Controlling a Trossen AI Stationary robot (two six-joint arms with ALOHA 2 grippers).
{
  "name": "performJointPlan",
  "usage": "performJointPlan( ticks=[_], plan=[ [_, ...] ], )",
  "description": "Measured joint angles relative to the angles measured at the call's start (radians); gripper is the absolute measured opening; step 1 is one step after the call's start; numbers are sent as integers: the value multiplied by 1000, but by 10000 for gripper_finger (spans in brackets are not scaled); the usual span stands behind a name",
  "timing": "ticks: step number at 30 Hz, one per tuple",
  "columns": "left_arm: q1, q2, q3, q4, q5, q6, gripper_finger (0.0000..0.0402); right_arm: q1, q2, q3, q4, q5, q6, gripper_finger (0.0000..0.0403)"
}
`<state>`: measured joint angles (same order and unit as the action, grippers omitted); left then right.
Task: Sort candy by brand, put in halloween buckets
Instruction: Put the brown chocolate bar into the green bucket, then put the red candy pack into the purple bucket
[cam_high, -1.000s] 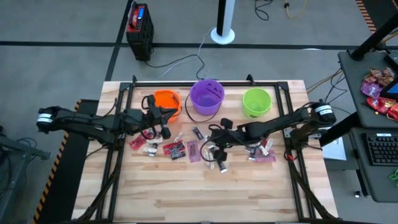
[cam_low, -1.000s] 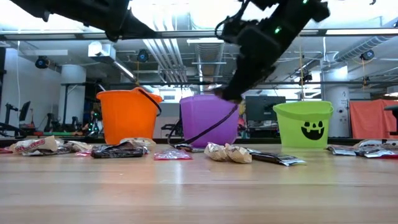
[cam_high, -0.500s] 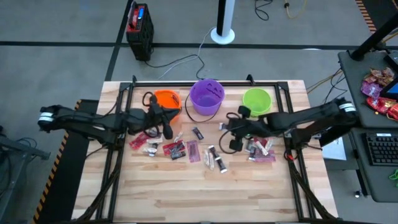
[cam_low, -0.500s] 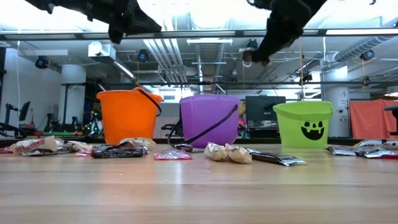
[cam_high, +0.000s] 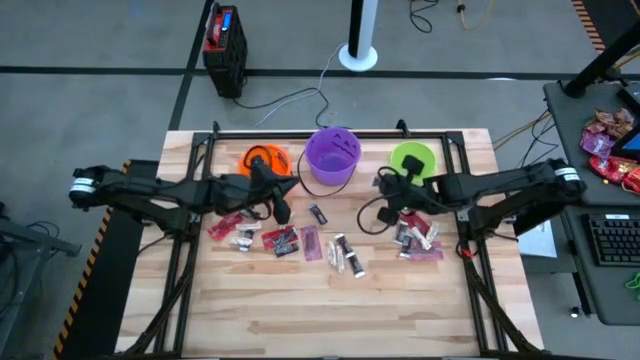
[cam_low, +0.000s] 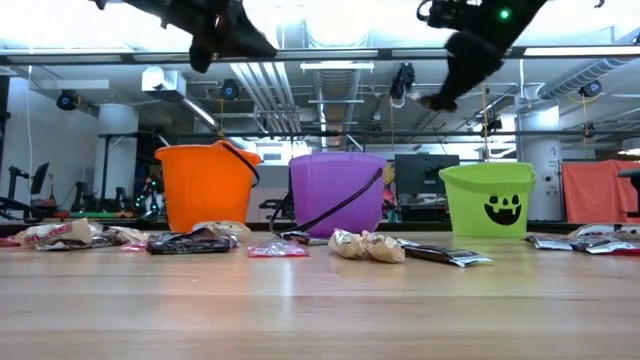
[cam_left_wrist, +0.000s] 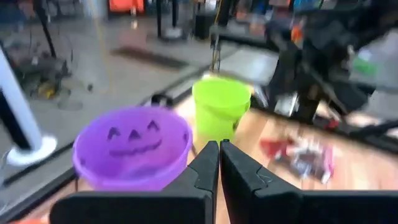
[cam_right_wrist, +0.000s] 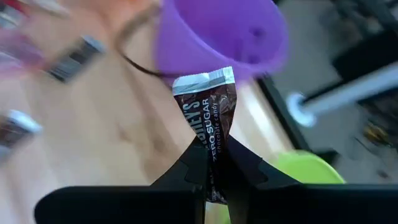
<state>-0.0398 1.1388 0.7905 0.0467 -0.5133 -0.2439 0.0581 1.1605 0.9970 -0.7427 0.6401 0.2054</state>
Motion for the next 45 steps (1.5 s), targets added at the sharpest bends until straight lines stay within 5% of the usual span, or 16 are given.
performJointPlan(
  ticks=[5, 9, 16, 24, 35, 45],
  plan=[
    [-16, 35, 139, -401, -1, -101, 0, -54, -64, 0, -57, -87, 11, 22],
    [-30, 68, 209, -571, 0, -101, 0, -130, -119, 0, -99, -115, 17, 22],
    [-32, 100, 217, -596, 0, -34, 0, -384, -153, 0, -134, -142, 134, 22],
    [-32, 145, 216, -594, 69, 63, 0, -653, -76, 0, -140, -344, 155, 28],
    [-34, 221, 215, -593, 443, 105, 0, -676, 1, 0, -136, -352, 154, 108],
    [-73, 320, 215, -581, 459, -36, 0, -632, -53, -1, -138, -385, 146, 156]
  ],
)
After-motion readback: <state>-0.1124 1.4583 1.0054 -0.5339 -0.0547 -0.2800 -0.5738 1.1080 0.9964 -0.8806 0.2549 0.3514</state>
